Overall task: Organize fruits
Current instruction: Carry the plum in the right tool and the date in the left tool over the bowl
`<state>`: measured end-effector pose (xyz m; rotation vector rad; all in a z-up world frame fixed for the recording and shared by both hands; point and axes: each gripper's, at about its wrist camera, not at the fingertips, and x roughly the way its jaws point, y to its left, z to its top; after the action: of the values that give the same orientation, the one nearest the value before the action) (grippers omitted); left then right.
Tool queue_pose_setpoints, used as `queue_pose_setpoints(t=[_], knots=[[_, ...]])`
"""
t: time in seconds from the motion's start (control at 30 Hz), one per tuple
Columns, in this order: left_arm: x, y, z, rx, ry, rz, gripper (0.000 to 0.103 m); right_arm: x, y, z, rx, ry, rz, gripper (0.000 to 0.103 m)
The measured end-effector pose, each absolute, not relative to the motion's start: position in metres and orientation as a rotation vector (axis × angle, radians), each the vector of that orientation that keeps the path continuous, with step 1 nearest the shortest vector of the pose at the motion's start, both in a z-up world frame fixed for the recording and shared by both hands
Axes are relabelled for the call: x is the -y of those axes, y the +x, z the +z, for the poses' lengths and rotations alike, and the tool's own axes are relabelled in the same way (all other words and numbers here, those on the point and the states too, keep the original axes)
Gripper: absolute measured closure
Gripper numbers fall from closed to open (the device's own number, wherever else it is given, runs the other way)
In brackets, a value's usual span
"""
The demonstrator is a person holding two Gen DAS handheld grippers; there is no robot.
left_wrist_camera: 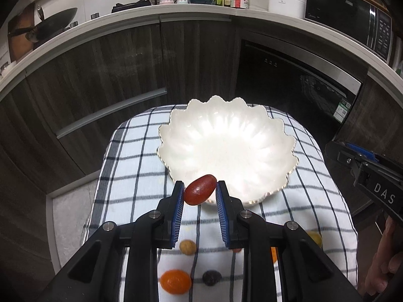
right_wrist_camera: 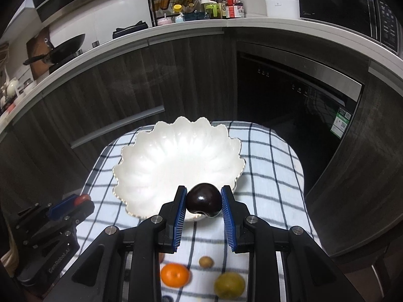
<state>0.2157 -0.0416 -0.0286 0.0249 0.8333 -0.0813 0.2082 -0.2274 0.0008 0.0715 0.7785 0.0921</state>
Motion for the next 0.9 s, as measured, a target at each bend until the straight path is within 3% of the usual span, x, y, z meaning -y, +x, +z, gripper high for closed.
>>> queue_pose_setpoints(t=[0.9], knots=[[0.044, 0.301, -0.063, -0.893, 0.045, -0.077, 0.077, 0.221, 0.29, -0.042, -0.851, 0.04, 0.084, 0.074]])
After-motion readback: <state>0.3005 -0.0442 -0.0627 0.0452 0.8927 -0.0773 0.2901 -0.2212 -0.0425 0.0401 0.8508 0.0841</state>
